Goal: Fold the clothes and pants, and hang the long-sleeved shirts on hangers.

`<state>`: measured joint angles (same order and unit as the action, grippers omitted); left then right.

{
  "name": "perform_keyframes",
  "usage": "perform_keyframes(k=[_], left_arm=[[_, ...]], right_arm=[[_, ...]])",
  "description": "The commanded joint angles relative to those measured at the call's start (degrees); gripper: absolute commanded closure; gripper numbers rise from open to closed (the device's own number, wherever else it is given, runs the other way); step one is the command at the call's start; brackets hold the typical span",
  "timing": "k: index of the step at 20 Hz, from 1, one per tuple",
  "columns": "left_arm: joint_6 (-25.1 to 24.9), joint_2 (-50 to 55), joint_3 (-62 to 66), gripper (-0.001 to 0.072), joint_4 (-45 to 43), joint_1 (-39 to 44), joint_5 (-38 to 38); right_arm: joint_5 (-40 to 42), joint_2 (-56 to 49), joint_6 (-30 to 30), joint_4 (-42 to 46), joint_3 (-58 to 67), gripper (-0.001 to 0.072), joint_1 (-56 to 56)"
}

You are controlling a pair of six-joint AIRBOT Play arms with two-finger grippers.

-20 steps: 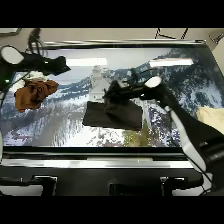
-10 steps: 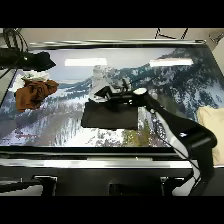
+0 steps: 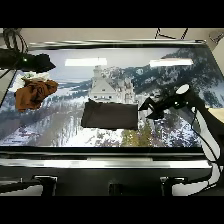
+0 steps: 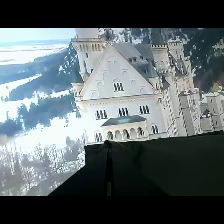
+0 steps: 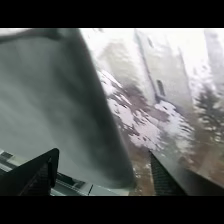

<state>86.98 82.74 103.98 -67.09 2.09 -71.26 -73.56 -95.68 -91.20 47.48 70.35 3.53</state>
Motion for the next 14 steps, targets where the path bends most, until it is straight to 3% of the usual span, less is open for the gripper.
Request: perform_keyframes(k=[1, 4, 6, 8, 11, 14], left_arm=[[0.72, -0.04, 0.0, 0.0684, 0.02, 0.33, -0.61], [1.09, -0.04, 0.0, 0.0684, 0.02, 0.81, -0.61], [1.07, -0.04, 0.0, 0.0684, -0.02, 1.22, -0.74], [1.05, -0.04, 0.0, 0.0684, -0.02, 1.2, -0.96], [0.83, 0.02, 0.0, 0.0684, -2.69, 1.16, -1.22], [0.83, 1.03, -0.76, 0.0684, -7.69, 1.16, -3.28]], right_arm=[[4.59, -1.57, 9.55, -8.74, -6.27, 0.009, -0.7], [5.38, -4.72, 13.18, -14.19, -6.32, 0.0129, -2.8], [5.88, -5.4, 15.67, -17.57, -6.29, 0.0244, -3.56], [4.96, -5.14, 20.24, -21.29, -5.51, 0.0662, -3.28], [-1.11, -3.56, 24.55, -22.95, 0.2, 0.0666, -0.39], [-5.53, 0.24, 20.0, -19.45, 9.49, 0.0666, 6.05]])
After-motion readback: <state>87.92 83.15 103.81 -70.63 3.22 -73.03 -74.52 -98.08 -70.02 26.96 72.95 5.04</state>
